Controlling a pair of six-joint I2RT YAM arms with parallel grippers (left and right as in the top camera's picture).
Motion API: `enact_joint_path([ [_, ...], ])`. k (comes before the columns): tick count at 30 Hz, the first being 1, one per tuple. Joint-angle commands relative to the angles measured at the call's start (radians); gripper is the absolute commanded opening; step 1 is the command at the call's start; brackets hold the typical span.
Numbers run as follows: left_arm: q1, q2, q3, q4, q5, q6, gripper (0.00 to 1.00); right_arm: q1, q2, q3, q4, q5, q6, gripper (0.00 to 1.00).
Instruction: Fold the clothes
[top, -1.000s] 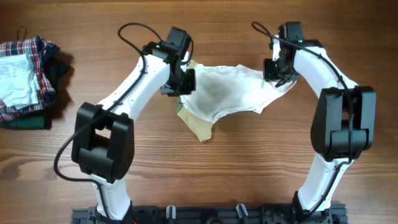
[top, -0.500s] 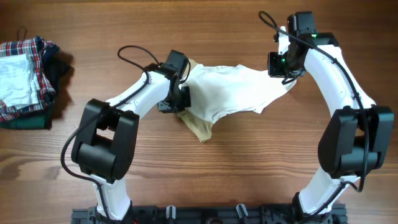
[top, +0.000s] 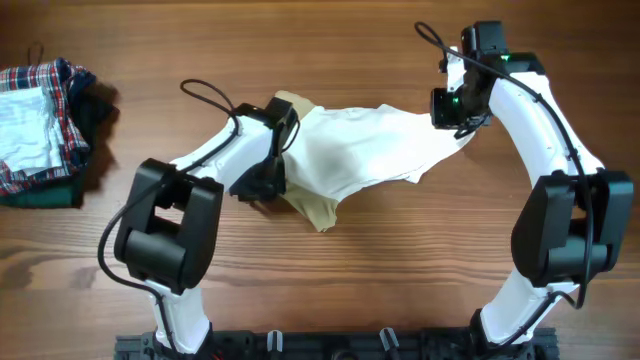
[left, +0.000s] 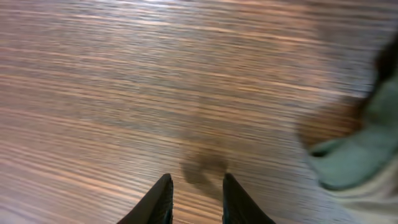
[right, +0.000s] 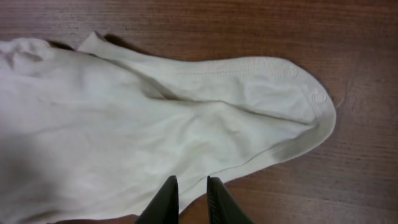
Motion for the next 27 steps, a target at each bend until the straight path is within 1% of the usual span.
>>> enact_joint_path([
  [1,0.021,0.006,-0.008,-0.014,-0.05,-0.024,0.25,0.003,-0.013,0.018,-0.019,-0.021,-0.014,0.17],
  [4,0.021,0.006,-0.008,-0.013,-0.011,-0.023,0.32,0.014,-0.013,0.018,-0.026,-0.034,-0.017,0.18],
  [6,0.021,0.006,-0.008,-0.013,-0.005,-0.023,0.33,0.024,-0.013,0.018,-0.028,-0.034,-0.017,0.21],
  [19,0.021,0.006,-0.008,-0.011,0.003,-0.023,0.36,0.036,-0.013,0.018,-0.032,-0.035,-0.021,0.22],
  [21,0.021,0.006,-0.008,-0.011,0.003,-0.023,0.36,0.036,-0.013,0.018,-0.024,-0.054,-0.058,0.22],
  [23,0.021,0.006,-0.008,-0.015,0.026,-0.023,0.36,0.036,-0.01,0.016,0.006,-0.126,-0.166,0.22],
  [24,0.021,0.006,-0.008,-0.014,0.048,-0.023,0.35,0.036,-0.009,0.016,0.016,-0.132,-0.171,0.21],
  [25,0.021,0.006,-0.008,-0.014,0.073,-0.023,0.35,0.036,-0.009,0.016,0.029,-0.132,-0.17,0.14],
  [27,0.021,0.006,-0.008,-0.015,0.118,-0.023,0.32,0.036,-0.009,0.016,0.06,-0.133,-0.171,0.06],
])
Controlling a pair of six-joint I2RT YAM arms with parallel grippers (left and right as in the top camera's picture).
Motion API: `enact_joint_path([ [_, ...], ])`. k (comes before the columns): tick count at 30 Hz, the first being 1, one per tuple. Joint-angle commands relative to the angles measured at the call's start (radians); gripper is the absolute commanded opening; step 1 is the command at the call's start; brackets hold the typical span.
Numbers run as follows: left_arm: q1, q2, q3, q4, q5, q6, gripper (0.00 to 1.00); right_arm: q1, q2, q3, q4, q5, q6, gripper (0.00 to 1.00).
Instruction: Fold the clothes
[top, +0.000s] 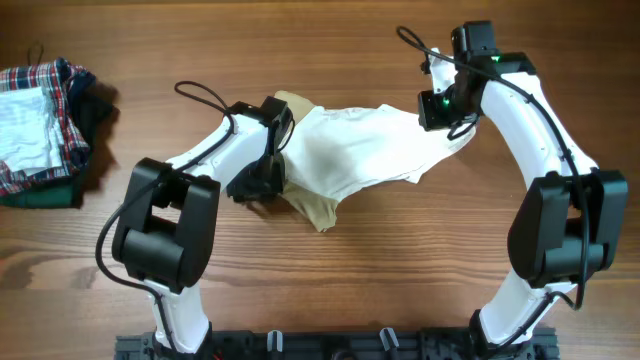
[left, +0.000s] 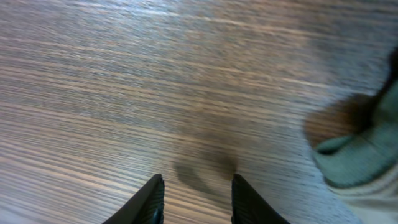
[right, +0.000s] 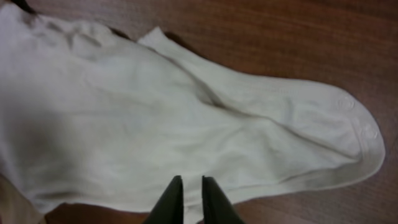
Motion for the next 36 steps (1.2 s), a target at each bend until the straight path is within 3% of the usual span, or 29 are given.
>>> enact_joint_path([
  [1,0.004,0.005,-0.008,-0.005,0.106,-0.016,0.31,0.002,-0.009,0.015,0.041,-0.041,-0.041,0.04],
  [4,-0.003,0.005,-0.008,0.036,0.237,-0.015,0.18,0.004,-0.006,-0.004,0.097,-0.103,-0.085,0.04],
  [7,-0.027,0.005,-0.008,0.138,0.389,-0.009,0.11,0.006,-0.006,-0.034,0.148,-0.14,-0.096,0.04],
  [10,-0.037,0.005,-0.006,0.103,0.364,-0.01,0.04,0.008,-0.006,-0.063,0.163,-0.149,-0.112,0.04],
  [13,-0.036,0.001,0.041,-0.026,0.252,-0.01,0.04,0.008,-0.006,-0.077,0.171,-0.149,-0.117,0.04],
  [17,-0.036,-0.018,0.123,-0.048,0.229,-0.009,0.04,0.009,-0.006,-0.077,0.188,-0.16,-0.116,0.04],
  [25,-0.035,0.008,0.18,0.381,0.148,-0.009,0.04,0.009,-0.006,-0.078,0.187,-0.157,-0.089,0.04],
  [36,-0.005,0.148,0.18,0.524,0.145,-0.008,0.04,0.056,-0.005,-0.081,0.19,-0.158,-0.142,0.04],
])
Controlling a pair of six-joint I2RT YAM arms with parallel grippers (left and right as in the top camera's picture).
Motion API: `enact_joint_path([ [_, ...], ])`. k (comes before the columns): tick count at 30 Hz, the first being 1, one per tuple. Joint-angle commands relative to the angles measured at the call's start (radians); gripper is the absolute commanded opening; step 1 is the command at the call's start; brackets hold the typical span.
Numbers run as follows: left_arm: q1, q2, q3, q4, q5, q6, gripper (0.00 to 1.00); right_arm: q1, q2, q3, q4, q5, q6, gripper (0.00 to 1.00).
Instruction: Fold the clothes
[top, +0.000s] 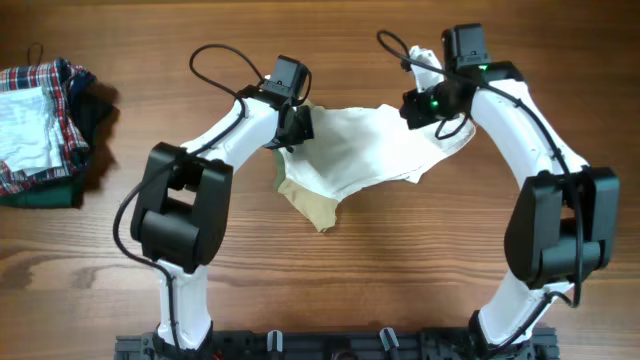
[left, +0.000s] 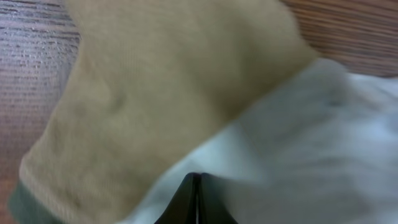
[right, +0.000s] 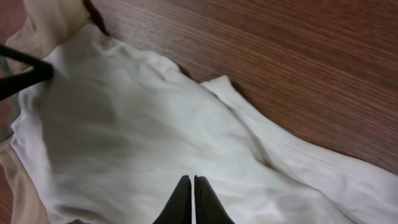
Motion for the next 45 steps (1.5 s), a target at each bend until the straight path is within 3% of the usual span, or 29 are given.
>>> enact_joint_path([
  [1,0.005,0.03,0.009,0.045,-0.017,0.018,0.04,0.021,-0.005,-0.021,0.014,-0.013,-0.024,0.04],
  [12,0.005,0.04,0.009,0.093,-0.044,0.107,0.04,0.022,-0.005,-0.31,0.33,0.079,0.027,0.04],
  [17,0.005,0.088,0.009,0.137,-0.043,0.129,0.04,0.021,-0.002,-0.355,0.368,0.08,0.035,0.04],
  [21,0.005,0.114,0.009,0.151,-0.043,0.16,0.04,0.022,-0.001,-0.368,0.35,0.106,0.089,0.04],
  [28,0.028,0.118,0.009,0.208,-0.047,0.265,0.04,0.022,-0.001,-0.368,0.165,0.105,0.248,0.04],
  [31,0.049,0.119,0.009,0.249,-0.04,0.351,0.04,0.022,-0.001,-0.368,0.07,0.1,0.36,0.04],
  [35,0.053,0.12,0.009,0.29,-0.039,0.448,0.04,0.023,-0.001,-0.368,-0.001,0.015,0.398,0.04],
  [45,0.052,0.121,0.031,0.406,0.089,0.451,0.06,0.042,-0.001,-0.368,-0.005,-0.056,0.471,0.04],
])
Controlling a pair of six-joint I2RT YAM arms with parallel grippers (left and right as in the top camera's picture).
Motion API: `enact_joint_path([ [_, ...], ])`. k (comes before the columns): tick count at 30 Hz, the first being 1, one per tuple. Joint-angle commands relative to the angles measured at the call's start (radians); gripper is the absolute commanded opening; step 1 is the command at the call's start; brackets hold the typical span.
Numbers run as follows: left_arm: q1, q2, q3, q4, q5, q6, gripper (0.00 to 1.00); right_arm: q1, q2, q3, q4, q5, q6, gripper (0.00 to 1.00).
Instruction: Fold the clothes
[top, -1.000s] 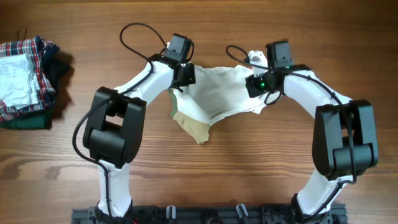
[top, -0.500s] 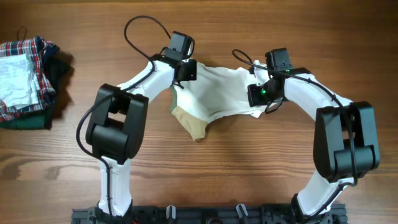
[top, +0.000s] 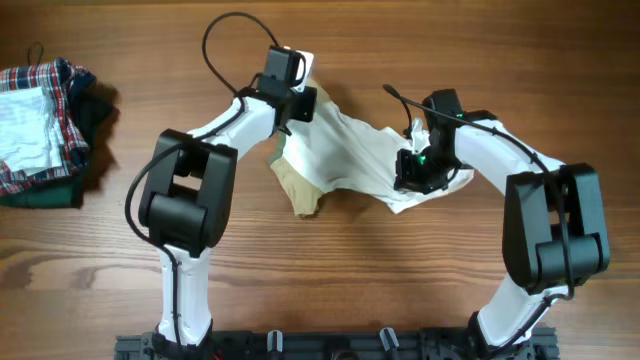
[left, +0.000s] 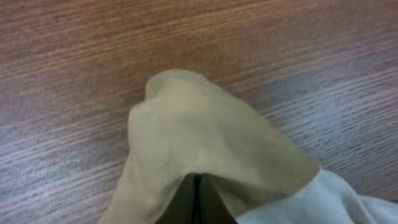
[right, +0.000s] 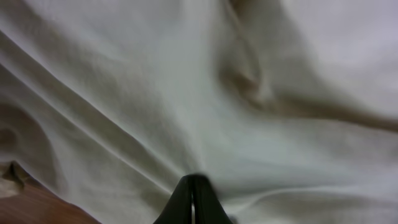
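Observation:
A white garment (top: 350, 150) with a tan piece (top: 300, 190) under its left side lies crumpled mid-table. My left gripper (top: 296, 103) is at its far left corner, shut on the tan cloth (left: 199, 130); the closed jaws (left: 196, 180) pinch that fabric, and white cloth (left: 323, 199) shows at lower right. My right gripper (top: 412, 178) is at the garment's right part, shut (right: 193, 182) on a fold of the white cloth (right: 155, 93), which fills that view.
A pile of other clothes (top: 40, 115), plaid and dark green, sits at the table's left edge. Bare wooden table (top: 450, 290) lies in front of the garment and to its right. A black cable loop (top: 225, 30) arches behind the left arm.
My left gripper has moved farther back with the tan corner. My right gripper went from the garment's far right edge to its near right part, and the right side is bunched inward.
At first my left gripper stood open over bare wood at the garment's near left, and my right hovered slightly open over its right end. Then both were shut at the far edge. Now the left holds the far corner, and the right holds cloth nearer the front.

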Motion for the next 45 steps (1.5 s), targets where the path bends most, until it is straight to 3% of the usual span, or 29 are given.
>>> enact_joint_path([
  [1,0.011,0.018,0.039,-0.029,0.036,0.019,0.07,0.007,0.018,-0.014,0.016,-0.017,0.029,0.04],
  [4,0.009,-0.018,0.171,-0.186,0.035,0.019,0.09,0.007,0.018,-0.014,0.035,-0.018,0.031,0.04],
  [5,0.009,-0.037,0.216,-0.237,0.035,0.019,0.15,0.007,0.018,-0.014,0.043,-0.018,0.031,0.04],
  [6,0.009,-0.062,0.262,-0.3,0.035,0.01,0.27,0.007,0.018,-0.014,0.05,-0.018,0.031,0.05],
  [8,0.008,-0.118,0.332,-0.459,0.036,-0.079,0.33,0.007,0.018,-0.014,0.063,-0.018,0.031,0.11],
  [12,0.001,-0.174,0.339,-0.752,0.041,-0.287,0.33,0.007,0.018,0.005,0.129,-0.018,0.024,0.25],
  [16,-0.03,-0.154,0.296,-0.942,0.085,-0.311,0.33,0.007,0.018,0.089,0.117,-0.019,-0.038,0.3],
  [21,-0.064,-0.153,0.164,-0.911,0.089,-0.338,0.32,0.007,0.018,0.115,0.167,0.02,-0.143,0.33],
  [25,-0.066,-0.153,0.051,-0.797,0.096,-0.388,0.29,0.007,0.018,0.115,0.214,0.066,-0.214,0.05],
  [34,-0.066,-0.148,-0.077,-0.681,0.126,-0.39,0.29,0.008,0.063,0.112,0.265,0.069,-0.268,0.04],
  [45,-0.061,-0.148,-0.113,-0.76,0.052,-0.385,0.29,0.013,0.158,0.111,0.404,0.202,-0.297,0.04],
])
